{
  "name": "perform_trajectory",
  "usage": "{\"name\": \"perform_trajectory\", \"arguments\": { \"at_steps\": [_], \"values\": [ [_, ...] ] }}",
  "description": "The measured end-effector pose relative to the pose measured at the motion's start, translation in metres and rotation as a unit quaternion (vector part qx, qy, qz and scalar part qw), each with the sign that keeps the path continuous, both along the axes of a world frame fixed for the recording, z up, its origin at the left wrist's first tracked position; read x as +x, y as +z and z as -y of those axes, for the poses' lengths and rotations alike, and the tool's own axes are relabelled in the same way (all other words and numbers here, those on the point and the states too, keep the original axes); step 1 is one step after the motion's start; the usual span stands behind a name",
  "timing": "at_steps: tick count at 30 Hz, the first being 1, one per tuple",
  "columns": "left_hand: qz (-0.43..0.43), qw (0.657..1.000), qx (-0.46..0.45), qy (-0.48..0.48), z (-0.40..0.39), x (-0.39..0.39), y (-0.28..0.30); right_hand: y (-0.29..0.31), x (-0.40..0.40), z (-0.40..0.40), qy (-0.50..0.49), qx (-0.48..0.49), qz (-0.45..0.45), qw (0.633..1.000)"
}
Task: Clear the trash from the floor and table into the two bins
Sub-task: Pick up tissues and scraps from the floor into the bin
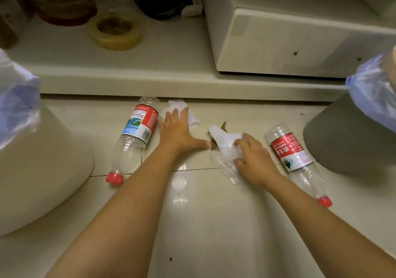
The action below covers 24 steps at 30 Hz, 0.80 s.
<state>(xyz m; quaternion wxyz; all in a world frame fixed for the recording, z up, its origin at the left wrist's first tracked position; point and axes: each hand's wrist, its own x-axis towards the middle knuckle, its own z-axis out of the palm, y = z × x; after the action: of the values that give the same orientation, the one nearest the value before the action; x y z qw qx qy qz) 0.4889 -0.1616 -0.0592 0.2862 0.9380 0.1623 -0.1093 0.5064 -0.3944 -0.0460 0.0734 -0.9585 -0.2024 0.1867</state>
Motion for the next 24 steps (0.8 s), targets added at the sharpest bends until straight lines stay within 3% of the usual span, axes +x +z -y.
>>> {"name": "perform_trajectory", "arguments": {
  "at_steps": [11, 16, 24],
  "values": [
    [0.085, 0.991, 0.041, -0.092, 0.049, 0.014, -0.013, -0.011, -0.004, 0.008, -0.005, 0.054, 0.055, 0.997],
    [0.117, 0.992, 0.011, -0.043, 0.047, 0.011, -0.015, -0.01, -0.011, 0.009, -0.041, 0.071, 0.035, 0.996],
    [0.11, 0.991, 0.072, -0.014, 0.067, 0.007, -0.01, 0.0, -0.026, 0.025, -0.044, 0.052, 0.005, 0.998]
  ]
}}
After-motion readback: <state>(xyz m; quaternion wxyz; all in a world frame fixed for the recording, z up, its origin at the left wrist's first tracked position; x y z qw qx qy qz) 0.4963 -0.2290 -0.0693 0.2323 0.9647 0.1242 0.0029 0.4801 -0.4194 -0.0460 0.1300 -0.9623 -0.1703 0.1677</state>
